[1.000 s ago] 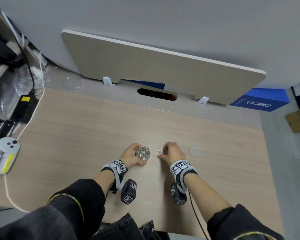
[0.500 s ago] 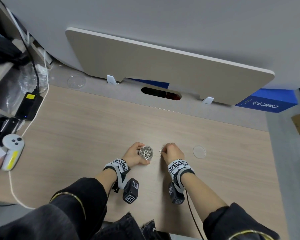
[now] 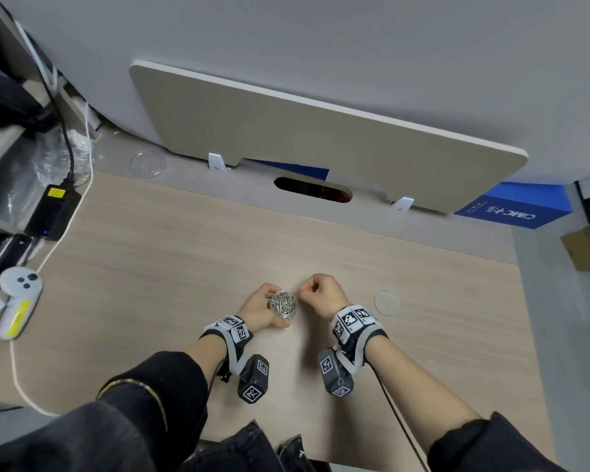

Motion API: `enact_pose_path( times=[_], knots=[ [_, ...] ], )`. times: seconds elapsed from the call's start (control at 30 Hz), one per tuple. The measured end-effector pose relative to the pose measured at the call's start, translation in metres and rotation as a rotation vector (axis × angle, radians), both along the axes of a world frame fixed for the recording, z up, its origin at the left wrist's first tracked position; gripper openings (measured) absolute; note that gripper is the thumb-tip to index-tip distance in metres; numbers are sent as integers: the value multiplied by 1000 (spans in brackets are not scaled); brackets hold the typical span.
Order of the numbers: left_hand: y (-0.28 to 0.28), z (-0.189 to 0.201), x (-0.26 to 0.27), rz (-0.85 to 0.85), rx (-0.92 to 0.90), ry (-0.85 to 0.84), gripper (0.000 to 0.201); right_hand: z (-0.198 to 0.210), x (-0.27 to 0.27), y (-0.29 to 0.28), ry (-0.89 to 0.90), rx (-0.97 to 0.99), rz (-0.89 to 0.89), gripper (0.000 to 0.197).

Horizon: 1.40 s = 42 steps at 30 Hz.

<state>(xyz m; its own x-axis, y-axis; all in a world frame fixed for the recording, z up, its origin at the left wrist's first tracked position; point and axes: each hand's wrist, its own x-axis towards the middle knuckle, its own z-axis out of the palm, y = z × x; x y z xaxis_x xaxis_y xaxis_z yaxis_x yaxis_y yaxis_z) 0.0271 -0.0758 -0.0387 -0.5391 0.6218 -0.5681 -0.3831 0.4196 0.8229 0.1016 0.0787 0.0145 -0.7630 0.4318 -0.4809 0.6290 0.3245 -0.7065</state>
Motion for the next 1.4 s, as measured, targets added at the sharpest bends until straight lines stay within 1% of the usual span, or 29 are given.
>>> enact_pose_path(
  times=[0.03, 0.1, 0.17, 0.2, 0.27, 0.3, 0.33, 0.37, 0.43, 0.47, 0.57, 0.7, 0.87, 0.97, 1.07, 1.17, 1.3, 1.4],
  knots=[
    [0, 2, 0, 0, 7, -6, 64, 1, -3, -5, 21, -43, 14, 23],
    [0, 4, 0, 0, 18, -20, 63, 2, -8, -14, 30, -83, 58, 23],
    [0, 3, 1, 6, 25, -34, 62, -1, -10, -20, 21, -79, 87, 16],
    [0, 3, 1, 8, 27, -33, 63, -3, -10, -20, 36, -55, 70, 11],
    [0, 1, 1, 8, 18, -18, 64, -9, -8, -16, 78, 70, -33, 6],
    [0, 0, 1, 11, 12, -13, 65, -12, -6, -11, 70, 154, -75, 9],
    [0, -1, 1, 14, 7, -13, 67, -16, -1, -5, 26, 243, -78, 14],
    [0, -1, 1, 17, 4, -11, 69, -19, 4, 1, -47, 332, -29, 20],
    [1, -4, 1, 13, 0, 3, 72, -24, 15, 13, -196, 463, 152, 33],
    [1, -4, 0, 8, 0, 8, 73, -26, 19, 17, -227, 501, 238, 38],
    [0, -7, -1, -7, -13, 22, 71, -29, 26, 23, -224, 533, 396, 44],
    [0, -9, -2, -25, -18, 37, 72, -29, 32, 23, -200, 598, 470, 37],
    [1, -9, -1, -14, -9, 29, 72, -28, 41, 27, -214, 621, 479, 29],
    [0, -10, -1, -8, -9, 19, 75, -27, 44, 29, -204, 591, 414, 27],
    [1, -8, -1, -14, -9, 23, 69, -30, 40, 27, -202, 568, 362, 28],
    [2, -8, -1, -6, -10, 21, 68, -33, 32, 21, -226, 559, 344, 30],
    [2, -7, 0, -3, -24, 25, 68, -38, 27, 15, -286, 569, 330, 23],
    [2, -6, 0, -2, -21, 30, 68, -40, 27, 14, -329, 568, 322, 26]
  ],
)
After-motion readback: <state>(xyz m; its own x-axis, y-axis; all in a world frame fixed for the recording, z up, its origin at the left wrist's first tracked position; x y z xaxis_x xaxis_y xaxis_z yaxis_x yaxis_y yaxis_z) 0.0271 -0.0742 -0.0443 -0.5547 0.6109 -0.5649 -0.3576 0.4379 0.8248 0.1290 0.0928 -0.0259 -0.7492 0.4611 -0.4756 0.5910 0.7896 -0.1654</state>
